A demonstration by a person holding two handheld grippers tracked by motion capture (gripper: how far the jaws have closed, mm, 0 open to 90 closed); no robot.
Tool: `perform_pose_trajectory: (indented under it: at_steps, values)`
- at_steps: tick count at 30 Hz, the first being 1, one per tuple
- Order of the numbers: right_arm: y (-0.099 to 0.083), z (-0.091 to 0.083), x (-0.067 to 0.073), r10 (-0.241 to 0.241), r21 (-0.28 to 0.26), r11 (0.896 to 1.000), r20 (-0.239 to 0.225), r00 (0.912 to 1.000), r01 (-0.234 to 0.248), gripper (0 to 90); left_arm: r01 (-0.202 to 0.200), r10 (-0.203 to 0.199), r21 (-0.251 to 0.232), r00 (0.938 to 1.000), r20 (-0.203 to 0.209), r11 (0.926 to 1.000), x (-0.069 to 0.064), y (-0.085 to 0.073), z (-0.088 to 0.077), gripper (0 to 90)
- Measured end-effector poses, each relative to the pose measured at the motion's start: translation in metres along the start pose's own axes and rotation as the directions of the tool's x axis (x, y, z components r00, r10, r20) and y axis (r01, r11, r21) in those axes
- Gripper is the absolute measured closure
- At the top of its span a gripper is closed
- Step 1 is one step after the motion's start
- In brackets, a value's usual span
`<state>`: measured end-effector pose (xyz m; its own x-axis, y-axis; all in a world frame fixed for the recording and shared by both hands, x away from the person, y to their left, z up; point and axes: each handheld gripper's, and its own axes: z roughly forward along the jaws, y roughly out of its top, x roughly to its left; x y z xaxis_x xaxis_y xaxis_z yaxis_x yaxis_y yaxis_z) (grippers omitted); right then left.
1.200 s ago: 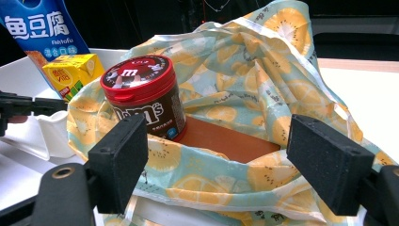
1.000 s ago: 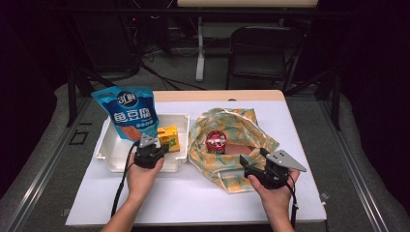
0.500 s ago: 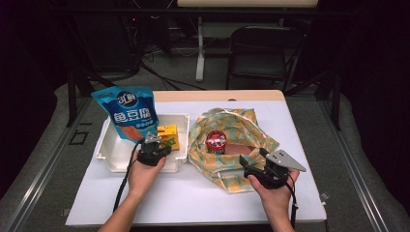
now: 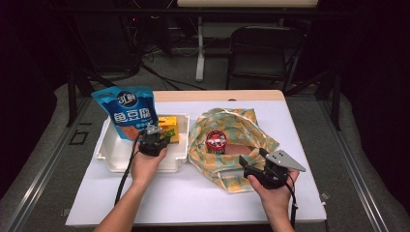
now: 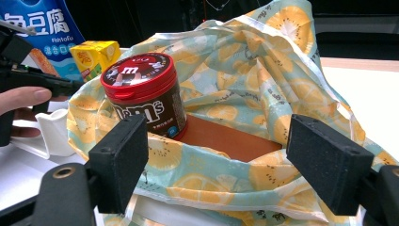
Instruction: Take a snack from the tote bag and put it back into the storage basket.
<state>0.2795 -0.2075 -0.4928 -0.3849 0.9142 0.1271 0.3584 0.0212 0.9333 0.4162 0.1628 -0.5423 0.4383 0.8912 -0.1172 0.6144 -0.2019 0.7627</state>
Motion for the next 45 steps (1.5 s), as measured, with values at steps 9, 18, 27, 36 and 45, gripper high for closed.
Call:
perform_pose_trajectory:
  at_steps: [9, 18, 27, 36, 45]
  values:
    - [-0.001, 0.001, 0.001, -0.001, 0.002, 1.000, -0.002, 1.0000, 0.001, 21.0, 0.117, -0.117, 0.004, 0.9930, 0.014, 0.9931, 0.009, 0.006, 0.006, 89.1]
    - [-0.002, 0.003, 0.004, -0.014, 0.004, 1.000, -0.001, 0.9999, 0.014, 21.1, 0.116, -0.116, -0.012, 0.9932, 0.012, 0.9932, 0.007, 0.006, 0.012, 85.1]
    - [0.005, 0.008, 0.015, -0.047, 0.006, 0.999, -0.024, 0.9986, 0.048, 21.6, -0.006, 0.008, -0.085, 0.9997, 0.024, 0.9963, -0.004, 0.004, -0.011, 67.4]
    - [0.012, 0.023, 0.022, -0.054, 0.035, 0.998, -0.064, 0.9965, 0.056, 21.6, 0.013, -0.002, -0.194, 0.9981, 0.061, 0.9809, 0.000, -0.007, -0.050, 42.9]
    - [0.018, 0.039, 0.031, -0.073, 0.058, 0.995, -0.098, 0.9925, 0.079, 20.6, -0.012, 0.051, -0.239, 0.9863, 0.157, 0.9710, -0.011, -0.015, -0.074, 17.8]
